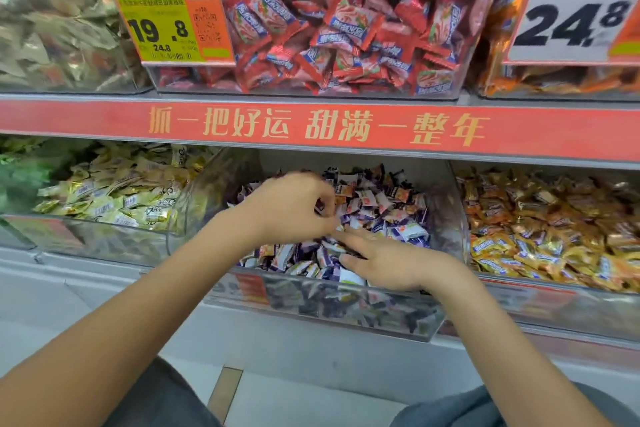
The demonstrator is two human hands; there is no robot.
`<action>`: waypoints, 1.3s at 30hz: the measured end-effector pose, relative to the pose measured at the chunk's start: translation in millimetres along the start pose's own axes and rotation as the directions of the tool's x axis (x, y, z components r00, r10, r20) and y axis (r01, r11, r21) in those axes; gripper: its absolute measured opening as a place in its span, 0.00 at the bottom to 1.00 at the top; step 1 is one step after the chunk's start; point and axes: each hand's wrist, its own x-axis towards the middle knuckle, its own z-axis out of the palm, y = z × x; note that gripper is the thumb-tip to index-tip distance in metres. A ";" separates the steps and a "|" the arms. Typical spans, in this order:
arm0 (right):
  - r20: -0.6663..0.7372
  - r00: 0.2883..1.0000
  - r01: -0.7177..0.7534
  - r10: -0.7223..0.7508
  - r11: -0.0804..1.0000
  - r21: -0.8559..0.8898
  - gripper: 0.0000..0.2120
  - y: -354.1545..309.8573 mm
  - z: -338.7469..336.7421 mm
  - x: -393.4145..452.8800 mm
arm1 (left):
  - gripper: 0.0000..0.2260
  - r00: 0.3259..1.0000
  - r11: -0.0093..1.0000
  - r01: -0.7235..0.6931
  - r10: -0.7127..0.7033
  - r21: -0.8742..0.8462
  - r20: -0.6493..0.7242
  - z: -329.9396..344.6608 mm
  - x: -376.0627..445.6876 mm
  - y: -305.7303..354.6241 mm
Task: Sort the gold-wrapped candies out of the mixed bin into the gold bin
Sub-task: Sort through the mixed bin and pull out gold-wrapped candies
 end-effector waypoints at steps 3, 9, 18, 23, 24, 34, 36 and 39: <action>-0.024 1.000 0.013 -0.012 0.999 0.030 0.25 -1.5 0.2 -1.4 | 0.24 0.998 0.988 0.022 -0.012 -0.154 0.067 11.8 42.8 9.0; -0.086 0.996 0.041 -0.036 0.997 0.058 0.23 5.5 6.9 -4.3 | 0.23 0.923 0.999 -0.041 0.048 -0.027 0.382 36.4 77.1 -5.0; -0.117 0.992 0.074 -0.053 0.980 0.182 0.22 3.2 0.7 -16.5 | 0.22 0.853 0.999 -0.029 0.046 -0.041 0.521 25.3 49.5 -18.1; -0.168 0.986 0.075 -0.024 0.949 0.305 0.23 6.1 3.1 -21.8 | 0.25 0.939 0.896 0.225 -0.094 -0.383 0.331 8.0 49.8 -25.8; -0.167 0.986 0.067 -0.014 0.947 0.315 0.23 5.6 3.1 -21.5 | 0.19 0.966 0.869 0.255 -0.208 -0.424 0.156 13.4 57.1 -28.1; -0.176 0.982 0.004 0.071 0.919 0.395 0.15 1.1 -3.7 -19.4 | 0.06 0.992 0.959 0.117 -0.126 -0.259 -0.017 63.3 119.7 -20.5; -0.209 0.975 0.021 0.077 0.902 0.431 0.12 1.9 -3.3 -18.4 | 0.09 0.962 0.879 0.175 -0.248 -0.444 -0.112 54.4 109.7 -19.5; -0.355 0.929 0.074 0.105 0.887 0.456 0.08 0.2 -4.1 -18.1 | 0.13 0.884 0.589 0.107 -0.424 -0.801 -0.194 30.6 73.9 -10.9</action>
